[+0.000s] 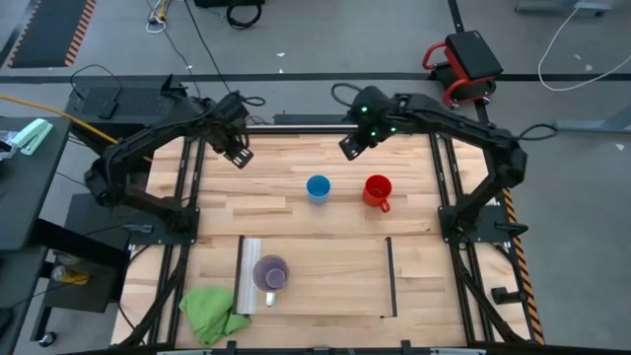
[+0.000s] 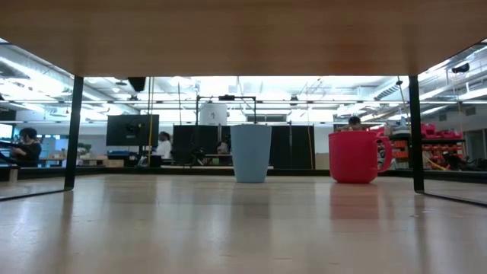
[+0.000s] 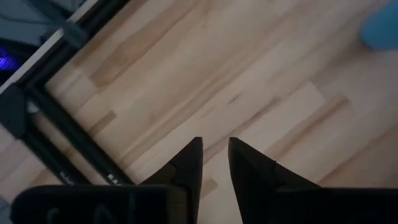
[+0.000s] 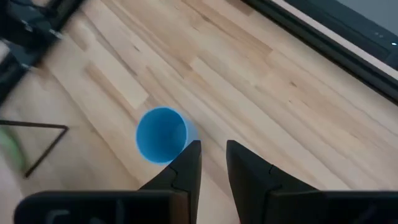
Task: Stack small to large cups/mugs on shelf
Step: Put the blue cup on the shelf
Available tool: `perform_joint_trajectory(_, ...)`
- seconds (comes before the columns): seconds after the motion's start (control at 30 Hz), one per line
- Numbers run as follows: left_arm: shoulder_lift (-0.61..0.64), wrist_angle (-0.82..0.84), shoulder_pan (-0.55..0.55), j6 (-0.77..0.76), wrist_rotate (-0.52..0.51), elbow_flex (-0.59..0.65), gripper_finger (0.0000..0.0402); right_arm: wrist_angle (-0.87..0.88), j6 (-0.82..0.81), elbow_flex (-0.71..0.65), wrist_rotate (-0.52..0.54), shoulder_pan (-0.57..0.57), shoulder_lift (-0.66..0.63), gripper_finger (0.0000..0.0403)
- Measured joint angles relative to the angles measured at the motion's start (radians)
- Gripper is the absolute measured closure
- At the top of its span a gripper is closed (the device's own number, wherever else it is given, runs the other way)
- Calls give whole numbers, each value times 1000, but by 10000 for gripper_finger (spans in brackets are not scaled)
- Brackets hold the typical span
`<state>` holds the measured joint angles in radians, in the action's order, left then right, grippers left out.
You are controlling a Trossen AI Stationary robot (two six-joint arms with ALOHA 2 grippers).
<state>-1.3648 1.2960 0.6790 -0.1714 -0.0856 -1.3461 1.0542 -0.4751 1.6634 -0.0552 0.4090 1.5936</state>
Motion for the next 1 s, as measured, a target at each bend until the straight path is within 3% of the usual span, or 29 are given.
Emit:
perform_joint_trajectory(0.27, 90, -79, 22, 28, 14, 143, 312, -3, -24, 1, 55, -50, 118, 320)
perform_joint_trajectory(0.6, 90, -179, 22, -1, 87, 290, 314, -13, -10, 1, 82, -112, 215, 320)
perform_joint_trajectory(1.0, 90, -251, 1, -59, 115, 310, 314, -39, 8, 0, 85, -141, 282, 320)
